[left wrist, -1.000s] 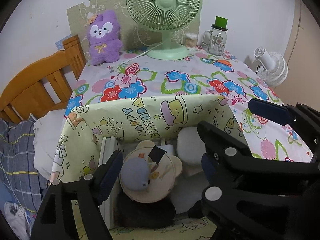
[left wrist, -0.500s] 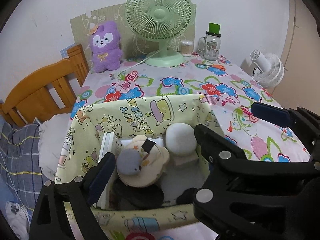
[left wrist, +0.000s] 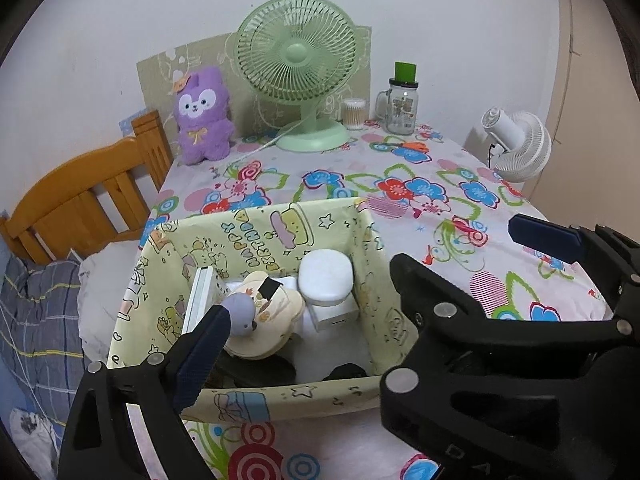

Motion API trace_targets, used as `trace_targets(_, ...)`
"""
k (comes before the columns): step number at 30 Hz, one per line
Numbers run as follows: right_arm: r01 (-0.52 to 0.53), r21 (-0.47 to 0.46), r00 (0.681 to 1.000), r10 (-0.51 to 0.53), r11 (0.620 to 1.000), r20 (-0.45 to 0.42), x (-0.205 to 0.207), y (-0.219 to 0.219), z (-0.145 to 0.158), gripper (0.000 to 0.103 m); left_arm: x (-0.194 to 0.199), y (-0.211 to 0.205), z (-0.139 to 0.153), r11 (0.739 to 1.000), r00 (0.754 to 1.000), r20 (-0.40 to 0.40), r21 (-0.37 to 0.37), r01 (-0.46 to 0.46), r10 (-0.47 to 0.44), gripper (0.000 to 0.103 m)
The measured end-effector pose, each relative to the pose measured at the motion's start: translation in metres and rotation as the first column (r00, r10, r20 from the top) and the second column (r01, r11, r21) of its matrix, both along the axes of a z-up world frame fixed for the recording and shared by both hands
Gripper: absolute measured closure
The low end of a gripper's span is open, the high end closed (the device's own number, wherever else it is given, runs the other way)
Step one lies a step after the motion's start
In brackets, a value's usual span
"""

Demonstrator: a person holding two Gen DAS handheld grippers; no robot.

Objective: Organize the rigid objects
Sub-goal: 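Withdraw both open tools from the yellow box back over the table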

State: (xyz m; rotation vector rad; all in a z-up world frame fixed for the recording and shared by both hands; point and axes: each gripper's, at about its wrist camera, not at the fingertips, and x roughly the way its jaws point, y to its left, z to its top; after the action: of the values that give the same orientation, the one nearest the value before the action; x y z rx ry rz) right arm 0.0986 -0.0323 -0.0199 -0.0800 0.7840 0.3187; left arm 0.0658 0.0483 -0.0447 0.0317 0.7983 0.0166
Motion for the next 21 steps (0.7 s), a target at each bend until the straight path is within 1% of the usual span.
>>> trace_targets(2,0.012,0.0,1.0,-0.012,1.0,0.002,-0.004,-0.005,0.001,0.011,-0.003,-0.006,0.001,1.0,1.0,0.013,0.018,0.0,0.0,0.006)
trace_targets(4,0.018,-0.002,1.0,-0.018,1.0,0.005,-0.007,-0.01,0.002,0.011,-0.005,-0.01,0.001,1.0,1.0,0.015,0.02,0.004,-0.004,0.003)
trace_targets(8,0.04,0.0,0.999,-0.04,0.999,0.005,-0.013,-0.023,0.002,0.01,-0.008,-0.019,0.003,1.0,1.0,0.026,0.02,0.012,-0.013,0.002)
trace_targets(15,0.09,0.001,0.996,-0.09,0.996,0.013,-0.024,-0.051,0.004,0.007,-0.014,-0.036,0.006,0.999,0.999,0.034,0.003,0.034,-0.034,0.001)
trace_targets(21,0.136,-0.001,0.99,-0.136,0.991,0.031,-0.032,-0.076,0.007,0.006,-0.017,-0.046,0.008,0.999,0.999,0.044,-0.01,0.03,-0.03,0.0)
